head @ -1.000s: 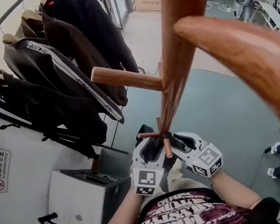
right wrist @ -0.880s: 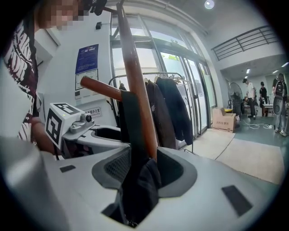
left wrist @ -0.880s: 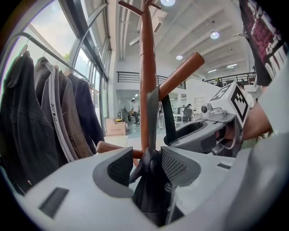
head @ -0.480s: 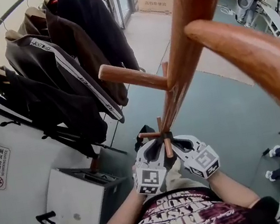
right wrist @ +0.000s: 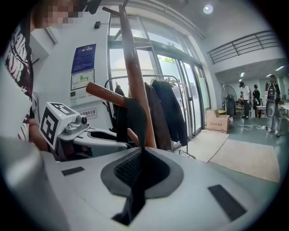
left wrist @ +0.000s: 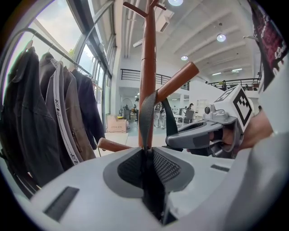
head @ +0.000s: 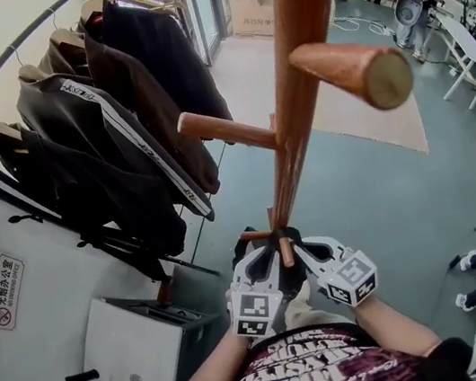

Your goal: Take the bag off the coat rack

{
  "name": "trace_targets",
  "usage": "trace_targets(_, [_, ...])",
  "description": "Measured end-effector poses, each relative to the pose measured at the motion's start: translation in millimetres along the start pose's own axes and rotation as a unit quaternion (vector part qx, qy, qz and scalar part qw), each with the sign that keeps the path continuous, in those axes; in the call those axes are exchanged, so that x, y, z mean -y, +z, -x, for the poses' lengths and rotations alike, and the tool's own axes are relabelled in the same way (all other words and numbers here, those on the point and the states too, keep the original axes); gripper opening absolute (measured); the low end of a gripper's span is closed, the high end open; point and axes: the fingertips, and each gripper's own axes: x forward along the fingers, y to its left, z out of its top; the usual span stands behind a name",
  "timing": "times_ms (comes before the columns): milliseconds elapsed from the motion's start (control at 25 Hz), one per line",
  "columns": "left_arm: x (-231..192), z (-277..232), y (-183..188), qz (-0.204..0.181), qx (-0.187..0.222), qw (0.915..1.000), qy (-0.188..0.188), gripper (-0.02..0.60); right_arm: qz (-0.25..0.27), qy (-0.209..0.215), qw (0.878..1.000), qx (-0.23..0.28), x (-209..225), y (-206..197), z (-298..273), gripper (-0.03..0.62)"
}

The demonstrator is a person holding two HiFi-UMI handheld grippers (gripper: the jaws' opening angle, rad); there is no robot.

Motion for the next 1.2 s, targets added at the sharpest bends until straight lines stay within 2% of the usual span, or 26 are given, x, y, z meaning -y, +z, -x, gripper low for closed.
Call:
trace_targets(640, [7.6,48.2,70.1,-0.039,0.067,0.9968,-0.021,0.066,0.020,0.008,0.998,0.065,-30.4,66.5,37.8,0.009])
trace_targets(1200, [25.3,107.9,104.2,-0.057,0.106,0.9919,-0.039,0.066,0.024,0.000,0.994,0.107,-76.3,97.9,75.2,0.009])
